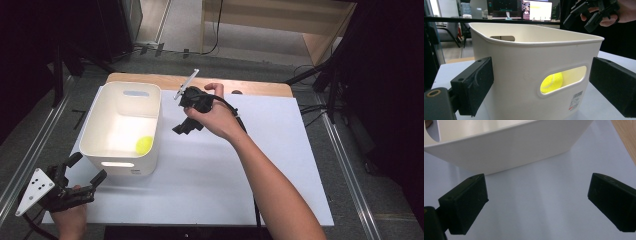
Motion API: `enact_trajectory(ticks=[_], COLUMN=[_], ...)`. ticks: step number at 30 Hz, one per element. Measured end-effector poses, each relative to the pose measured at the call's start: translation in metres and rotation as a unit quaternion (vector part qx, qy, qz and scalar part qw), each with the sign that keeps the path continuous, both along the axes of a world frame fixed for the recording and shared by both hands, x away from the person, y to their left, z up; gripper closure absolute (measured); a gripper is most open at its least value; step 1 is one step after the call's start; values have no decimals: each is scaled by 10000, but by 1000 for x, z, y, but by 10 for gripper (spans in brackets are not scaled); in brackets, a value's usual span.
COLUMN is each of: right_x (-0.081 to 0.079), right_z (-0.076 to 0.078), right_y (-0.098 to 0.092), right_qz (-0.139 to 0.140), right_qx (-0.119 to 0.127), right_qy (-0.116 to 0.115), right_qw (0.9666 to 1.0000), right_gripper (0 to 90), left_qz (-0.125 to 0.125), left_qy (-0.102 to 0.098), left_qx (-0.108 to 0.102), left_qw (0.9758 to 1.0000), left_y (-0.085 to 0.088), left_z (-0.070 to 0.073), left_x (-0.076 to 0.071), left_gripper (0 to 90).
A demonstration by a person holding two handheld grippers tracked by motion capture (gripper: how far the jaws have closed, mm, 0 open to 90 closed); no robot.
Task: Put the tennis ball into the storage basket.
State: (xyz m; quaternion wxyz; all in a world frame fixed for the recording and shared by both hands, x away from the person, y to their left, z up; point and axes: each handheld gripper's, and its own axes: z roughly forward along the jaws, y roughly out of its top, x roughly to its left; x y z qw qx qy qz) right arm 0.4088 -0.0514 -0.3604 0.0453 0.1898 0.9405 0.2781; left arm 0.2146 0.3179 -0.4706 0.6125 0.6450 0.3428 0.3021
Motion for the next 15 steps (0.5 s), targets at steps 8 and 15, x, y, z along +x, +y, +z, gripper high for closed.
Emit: enact_trajectory(ticks=[8,15], right_x=[-4,-8], right_z=[-4,-11], right_y=[-22,-40], right_qz=[-180,-352], right_qx=[78,167], right_qy=[-33,-71], right_qw=[9998,9992], right_gripper=[15,15], left_qz=[-1,4], left_qy=[1,0], left_qx=[27,42], left_qw=[10000,10000], left_y=[0,0], left_z=[0,0], left_x=[0,0], left_gripper=[58,58])
